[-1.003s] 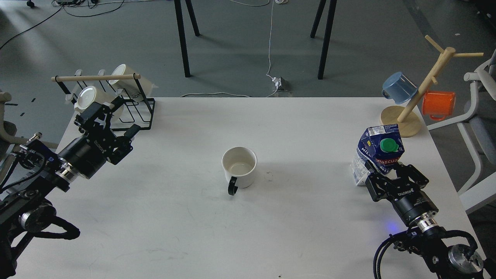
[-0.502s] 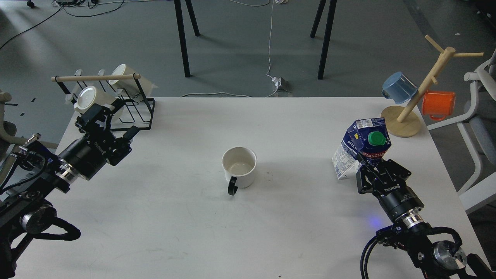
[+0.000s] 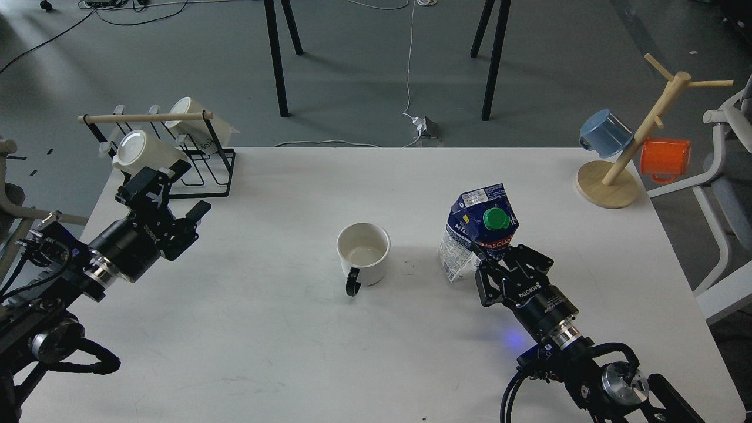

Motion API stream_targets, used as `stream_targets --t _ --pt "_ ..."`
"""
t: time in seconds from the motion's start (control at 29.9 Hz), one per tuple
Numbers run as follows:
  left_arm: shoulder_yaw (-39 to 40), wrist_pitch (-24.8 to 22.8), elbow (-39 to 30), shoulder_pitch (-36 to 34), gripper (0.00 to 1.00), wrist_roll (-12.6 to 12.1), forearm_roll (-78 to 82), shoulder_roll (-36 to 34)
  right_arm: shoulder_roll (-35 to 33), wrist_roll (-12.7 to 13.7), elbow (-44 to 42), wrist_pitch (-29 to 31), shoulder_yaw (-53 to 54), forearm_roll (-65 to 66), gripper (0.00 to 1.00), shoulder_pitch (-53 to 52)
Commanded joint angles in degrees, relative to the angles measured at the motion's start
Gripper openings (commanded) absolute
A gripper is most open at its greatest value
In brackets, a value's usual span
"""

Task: Place cup and milk with both arms
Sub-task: 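Carry the milk carton with the right gripper beside the white mug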

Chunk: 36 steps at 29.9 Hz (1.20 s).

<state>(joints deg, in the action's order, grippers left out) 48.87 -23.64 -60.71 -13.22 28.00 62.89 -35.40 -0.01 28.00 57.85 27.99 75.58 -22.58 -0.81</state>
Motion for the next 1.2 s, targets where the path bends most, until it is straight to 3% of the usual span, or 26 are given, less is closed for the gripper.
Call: stream_targets --t 0.0,1.17 --pt "0.0 0.0 0.0 0.0 0.98 0.0 0.0 0.1 0.0 0.0 -1.2 0.0 -0.1 1.3 0.31 -0.8" --pt "0.0 0.0 0.9 0.7 0.98 0.0 0.0 -0.3 0.0 0.0 -1.9 0.0 -6.3 3.9 0.32 -4.7"
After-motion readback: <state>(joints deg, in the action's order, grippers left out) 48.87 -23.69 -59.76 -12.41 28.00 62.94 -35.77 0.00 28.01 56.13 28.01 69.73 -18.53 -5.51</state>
